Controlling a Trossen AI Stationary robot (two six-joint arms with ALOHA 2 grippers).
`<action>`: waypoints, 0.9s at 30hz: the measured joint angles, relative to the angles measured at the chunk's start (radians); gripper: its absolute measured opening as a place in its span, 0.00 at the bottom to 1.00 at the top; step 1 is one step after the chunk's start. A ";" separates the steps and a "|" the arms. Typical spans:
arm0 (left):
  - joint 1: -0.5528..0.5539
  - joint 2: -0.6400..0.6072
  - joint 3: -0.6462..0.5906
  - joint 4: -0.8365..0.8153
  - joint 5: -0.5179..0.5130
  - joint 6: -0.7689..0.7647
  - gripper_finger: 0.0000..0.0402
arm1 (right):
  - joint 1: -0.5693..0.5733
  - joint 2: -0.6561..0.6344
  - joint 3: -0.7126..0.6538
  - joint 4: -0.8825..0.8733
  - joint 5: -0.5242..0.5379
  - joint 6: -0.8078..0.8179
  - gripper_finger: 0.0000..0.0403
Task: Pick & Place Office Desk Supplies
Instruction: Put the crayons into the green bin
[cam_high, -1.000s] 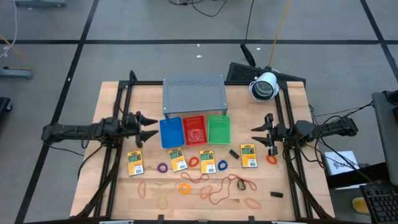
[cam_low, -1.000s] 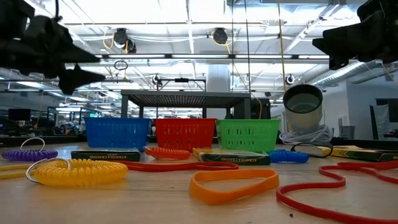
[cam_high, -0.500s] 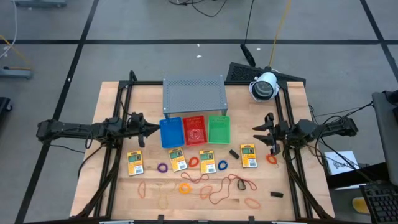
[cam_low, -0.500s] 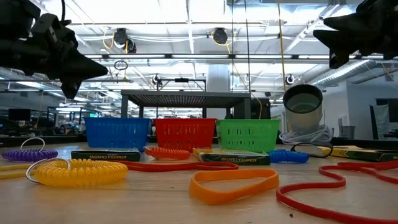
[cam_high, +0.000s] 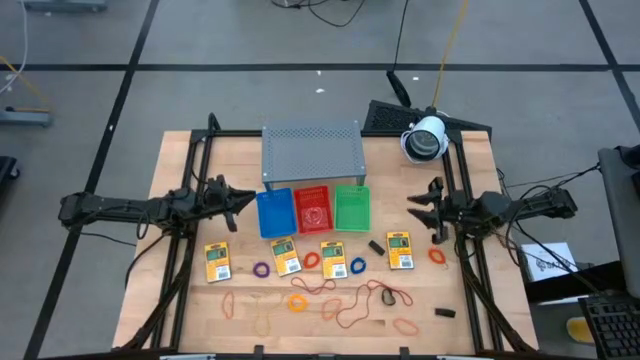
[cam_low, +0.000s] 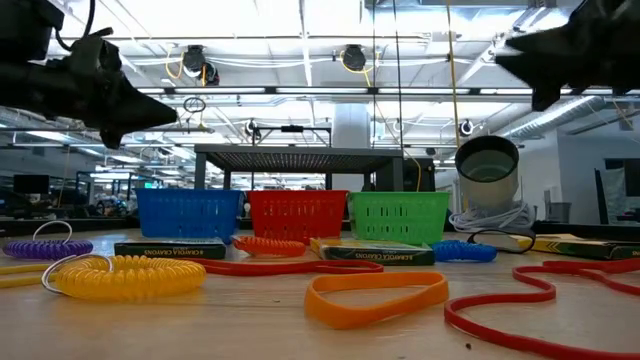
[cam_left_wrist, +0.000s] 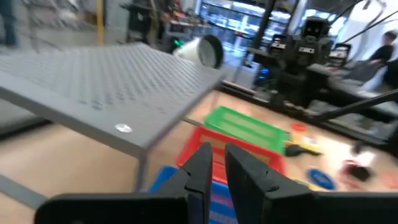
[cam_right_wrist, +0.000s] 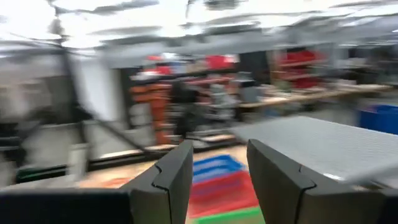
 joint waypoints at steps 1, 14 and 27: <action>0.000 0.000 0.000 0.002 -0.021 0.023 0.13 | 0.000 0.006 0.000 -0.003 0.044 0.000 0.35; 0.001 0.000 0.000 0.007 -0.127 0.087 0.13 | 0.001 0.171 0.067 -0.020 -0.047 0.090 0.09; 0.001 0.000 0.000 0.022 -0.127 0.090 0.13 | 0.001 0.303 0.228 0.214 -0.080 0.014 0.03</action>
